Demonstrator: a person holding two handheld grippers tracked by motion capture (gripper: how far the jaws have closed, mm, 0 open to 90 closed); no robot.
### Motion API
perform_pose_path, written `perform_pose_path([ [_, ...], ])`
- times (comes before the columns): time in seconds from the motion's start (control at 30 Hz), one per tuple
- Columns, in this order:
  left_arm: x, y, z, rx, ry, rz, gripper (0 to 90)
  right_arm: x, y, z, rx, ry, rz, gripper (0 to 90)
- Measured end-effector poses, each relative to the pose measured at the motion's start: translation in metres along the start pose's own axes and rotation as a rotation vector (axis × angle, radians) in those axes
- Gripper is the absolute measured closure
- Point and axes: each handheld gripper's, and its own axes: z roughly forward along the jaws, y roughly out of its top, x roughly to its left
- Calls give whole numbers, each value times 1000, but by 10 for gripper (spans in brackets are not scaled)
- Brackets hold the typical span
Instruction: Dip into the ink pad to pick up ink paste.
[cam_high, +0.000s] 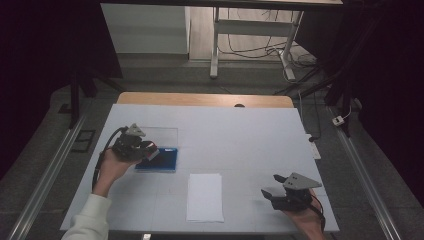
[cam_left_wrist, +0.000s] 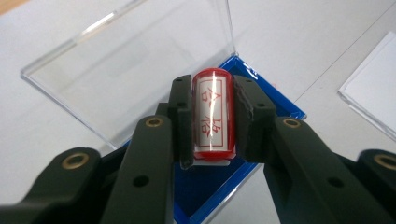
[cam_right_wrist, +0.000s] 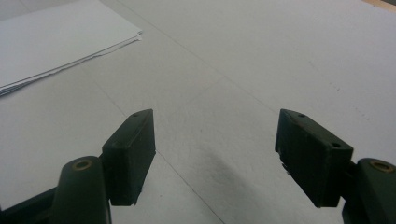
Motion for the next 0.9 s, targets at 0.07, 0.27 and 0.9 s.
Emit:
perform_pose_path([
  [0.07,-1,1,-2,-7,0,2,704,0,0,0,0,0,0,282],
  [0.27,-1,1,0,1,-2,5,704,0,0,0,2,0,0,283],
  [0.9,1,-1,28,104,3,18,704,-1,-1,1,9,-3,3,283],
])
